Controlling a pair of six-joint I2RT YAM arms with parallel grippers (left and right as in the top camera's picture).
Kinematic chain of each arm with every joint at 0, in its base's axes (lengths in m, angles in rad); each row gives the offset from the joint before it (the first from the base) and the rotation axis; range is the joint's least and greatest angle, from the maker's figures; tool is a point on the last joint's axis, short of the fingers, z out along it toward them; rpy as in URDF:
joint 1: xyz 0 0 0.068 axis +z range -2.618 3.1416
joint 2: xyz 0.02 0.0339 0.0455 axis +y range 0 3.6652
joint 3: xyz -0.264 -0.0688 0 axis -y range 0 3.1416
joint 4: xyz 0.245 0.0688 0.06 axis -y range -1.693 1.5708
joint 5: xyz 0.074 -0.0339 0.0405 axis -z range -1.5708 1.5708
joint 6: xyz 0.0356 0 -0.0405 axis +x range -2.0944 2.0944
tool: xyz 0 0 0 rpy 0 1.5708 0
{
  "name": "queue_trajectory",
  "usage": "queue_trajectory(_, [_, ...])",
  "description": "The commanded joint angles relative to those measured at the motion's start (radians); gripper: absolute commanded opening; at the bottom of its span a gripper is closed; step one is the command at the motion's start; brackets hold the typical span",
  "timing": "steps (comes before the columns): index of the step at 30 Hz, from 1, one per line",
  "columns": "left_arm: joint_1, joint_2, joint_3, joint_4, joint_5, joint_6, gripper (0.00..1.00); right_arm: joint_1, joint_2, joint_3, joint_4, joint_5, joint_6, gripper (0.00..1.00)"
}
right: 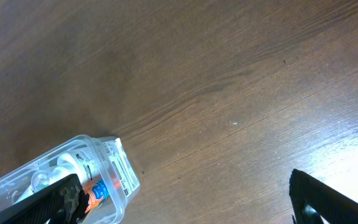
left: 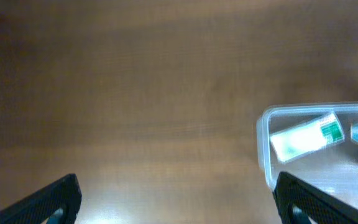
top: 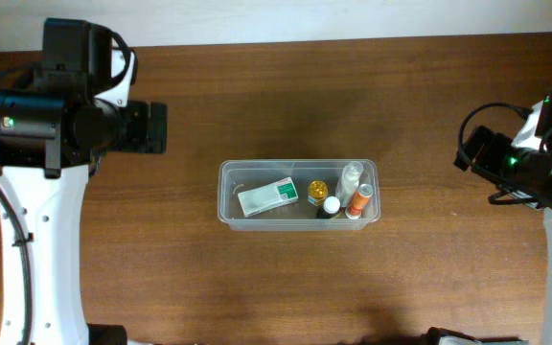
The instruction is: Pack container
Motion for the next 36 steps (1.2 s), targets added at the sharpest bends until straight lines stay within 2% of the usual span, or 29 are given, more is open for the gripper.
queue_trajectory(1, [0.008, -0.089, -0.021, 0.056, 0.0, 0.062, 1.0, -0.003, 0.002, 0.01, 0.002, 0.006, 0.005, 0.98])
queue_trajectory(8, [0.039, -0.259, -0.227, 0.212, 0.012, 0.075, 1.0, -0.003, 0.002, 0.01, 0.002, 0.006, 0.005, 0.98])
queue_trajectory(13, [0.112, -0.419, -0.511, 0.362, 0.07, 0.076, 1.0, -0.003, 0.002, 0.01, 0.002, 0.006, 0.005, 0.98])
queue_trajectory(14, [0.122, -0.48, -0.614, 0.419, 0.079, 0.076, 1.0, -0.003, 0.002, 0.01, 0.003, 0.006, 0.005, 0.99])
queue_trajectory(18, [0.125, -0.63, -0.85, 0.542, 0.079, 0.075, 1.0, -0.003, 0.002, 0.01, 0.002, 0.006, 0.005, 0.98])
queue_trajectory(30, [0.125, -1.092, -1.452, 0.808, 0.121, 0.072, 1.0, -0.003, 0.002, 0.01, 0.002, 0.006, 0.005, 0.99])
queue_trajectory(36, [0.125, -1.317, -1.657, 0.873, 0.134, 0.071, 1.0, -0.003, 0.002, 0.01, 0.002, 0.006, 0.005, 0.99])
